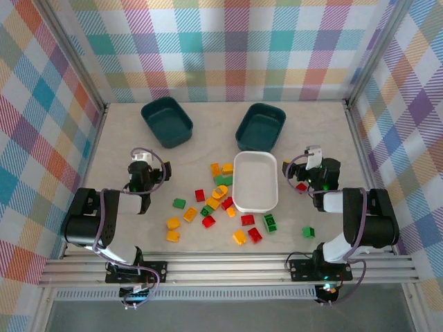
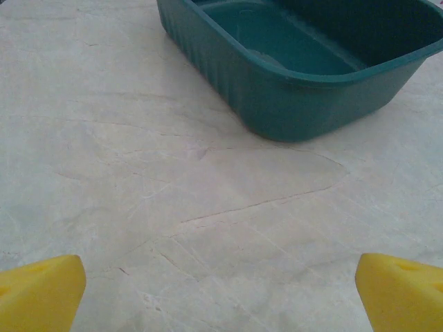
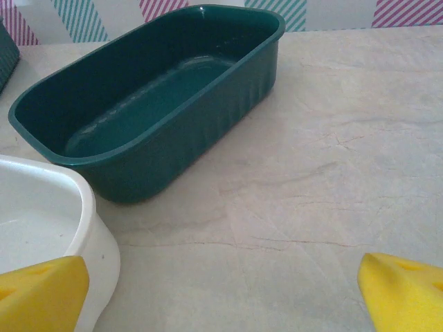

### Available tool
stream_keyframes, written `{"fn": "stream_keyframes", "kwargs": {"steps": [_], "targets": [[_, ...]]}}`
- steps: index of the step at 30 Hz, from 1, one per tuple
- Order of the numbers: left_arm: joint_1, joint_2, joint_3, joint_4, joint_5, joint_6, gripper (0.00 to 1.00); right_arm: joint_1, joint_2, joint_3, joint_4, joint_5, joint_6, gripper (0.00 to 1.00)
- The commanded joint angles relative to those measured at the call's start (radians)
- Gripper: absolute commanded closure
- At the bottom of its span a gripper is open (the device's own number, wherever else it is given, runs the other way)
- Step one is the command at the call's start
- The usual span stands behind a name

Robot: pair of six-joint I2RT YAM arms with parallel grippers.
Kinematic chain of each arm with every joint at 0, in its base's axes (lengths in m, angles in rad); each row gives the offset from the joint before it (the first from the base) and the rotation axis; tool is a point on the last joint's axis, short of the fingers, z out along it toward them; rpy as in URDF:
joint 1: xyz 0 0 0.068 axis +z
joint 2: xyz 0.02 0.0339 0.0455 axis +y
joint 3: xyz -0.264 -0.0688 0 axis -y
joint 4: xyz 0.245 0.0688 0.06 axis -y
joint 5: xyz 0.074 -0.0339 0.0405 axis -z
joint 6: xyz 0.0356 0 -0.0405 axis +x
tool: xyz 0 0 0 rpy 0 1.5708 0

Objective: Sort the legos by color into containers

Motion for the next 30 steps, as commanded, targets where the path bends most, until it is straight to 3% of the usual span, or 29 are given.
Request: {"fn": "stream_keyframes", "kwargs": {"steps": [1,30], "targets": [[0.006,0.006,0.014,0.014,0.012,0.009,0.00,-0.004,0.002,0.003,0.015,-0.028,-0.020,0.00],[0.006,0.007,0.012,0.015,0.015,0.008,0.00,-0.005,0.003,0.007,0.011,0.001,-0.007,0.00]]}}
